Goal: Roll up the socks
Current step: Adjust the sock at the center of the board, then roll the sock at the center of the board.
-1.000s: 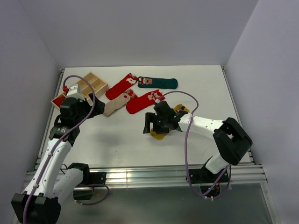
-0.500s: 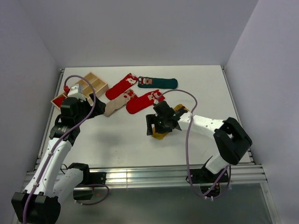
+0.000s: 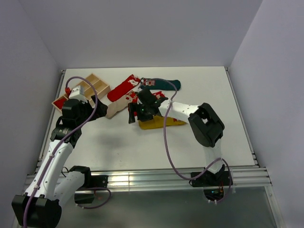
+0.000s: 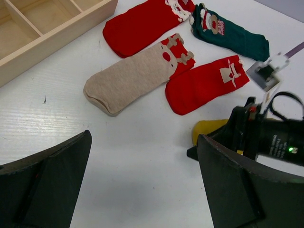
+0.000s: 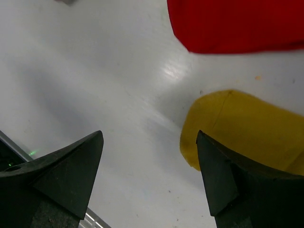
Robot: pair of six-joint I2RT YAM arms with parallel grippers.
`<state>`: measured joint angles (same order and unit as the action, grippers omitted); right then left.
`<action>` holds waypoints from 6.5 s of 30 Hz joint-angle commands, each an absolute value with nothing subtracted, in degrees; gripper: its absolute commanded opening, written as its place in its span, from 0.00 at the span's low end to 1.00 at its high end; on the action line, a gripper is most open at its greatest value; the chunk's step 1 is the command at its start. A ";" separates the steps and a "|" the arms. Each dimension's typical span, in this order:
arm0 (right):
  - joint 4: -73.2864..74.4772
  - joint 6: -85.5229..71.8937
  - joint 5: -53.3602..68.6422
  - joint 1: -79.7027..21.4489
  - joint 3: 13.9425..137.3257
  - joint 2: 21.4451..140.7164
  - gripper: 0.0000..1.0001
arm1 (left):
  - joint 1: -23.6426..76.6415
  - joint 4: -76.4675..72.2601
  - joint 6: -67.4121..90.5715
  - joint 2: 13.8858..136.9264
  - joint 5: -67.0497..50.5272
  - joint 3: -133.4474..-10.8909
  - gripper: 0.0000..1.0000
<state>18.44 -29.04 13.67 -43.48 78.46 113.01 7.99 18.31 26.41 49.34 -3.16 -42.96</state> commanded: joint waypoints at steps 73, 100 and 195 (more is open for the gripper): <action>18.20 -27.24 4.93 -19.00 64.70 104.69 0.80 | 8.17 16.88 26.46 49.13 -4.31 -43.24 0.96; 13.99 -37.87 7.29 -27.50 32.78 77.15 0.56 | 8.17 17.14 26.81 50.89 -5.45 -43.59 0.96; 18.37 -3.69 -19.60 -70.13 61.87 103.35 0.46 | 8.09 18.54 27.95 53.26 -3.51 -44.03 0.96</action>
